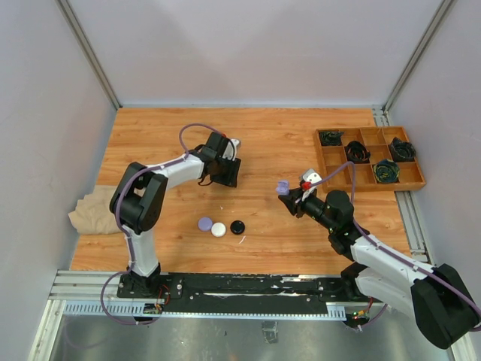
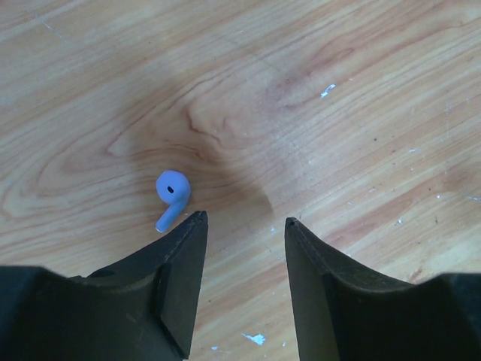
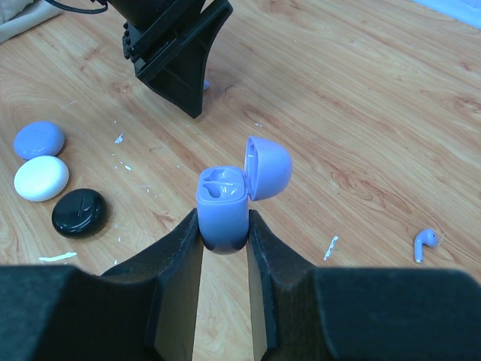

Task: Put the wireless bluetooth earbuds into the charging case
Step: Pick up the earbud from the center of the board.

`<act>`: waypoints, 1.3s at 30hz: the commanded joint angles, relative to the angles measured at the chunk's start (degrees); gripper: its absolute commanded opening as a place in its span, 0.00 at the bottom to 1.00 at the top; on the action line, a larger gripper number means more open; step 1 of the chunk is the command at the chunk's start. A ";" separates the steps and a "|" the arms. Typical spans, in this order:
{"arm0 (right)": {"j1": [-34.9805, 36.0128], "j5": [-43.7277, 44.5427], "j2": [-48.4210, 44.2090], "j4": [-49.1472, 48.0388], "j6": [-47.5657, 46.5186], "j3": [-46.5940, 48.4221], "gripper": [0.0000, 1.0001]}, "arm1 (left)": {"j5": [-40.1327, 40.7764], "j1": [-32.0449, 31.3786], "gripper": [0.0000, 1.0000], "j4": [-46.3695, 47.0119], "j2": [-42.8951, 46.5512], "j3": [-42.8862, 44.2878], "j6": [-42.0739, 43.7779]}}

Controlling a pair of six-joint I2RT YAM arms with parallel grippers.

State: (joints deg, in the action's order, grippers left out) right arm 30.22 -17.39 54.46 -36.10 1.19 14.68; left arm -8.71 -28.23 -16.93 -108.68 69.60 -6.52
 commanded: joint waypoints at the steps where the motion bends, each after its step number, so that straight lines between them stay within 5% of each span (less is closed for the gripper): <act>1: -0.59 -0.01 0.00 -1.19 -0.99 0.59 0.01 | 2.67 -0.51 0.51 -2.06 3.56 1.07 -2.02; 14: -0.56 -0.02 0.28 -1.10 -1.19 0.68 0.01 | 12.50 -0.51 0.49 -14.52 -5.01 13.62 3.28; 39: -0.54 -0.29 1.24 -0.97 -1.11 1.04 0.01 | 11.12 -0.92 0.37 -20.86 -12.87 21.83 7.08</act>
State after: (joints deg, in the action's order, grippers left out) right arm 30.22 -17.52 55.83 -36.03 1.02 14.68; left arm 2.50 -28.69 -35.44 -120.07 89.41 -0.49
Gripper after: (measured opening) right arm 0.276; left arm 0.391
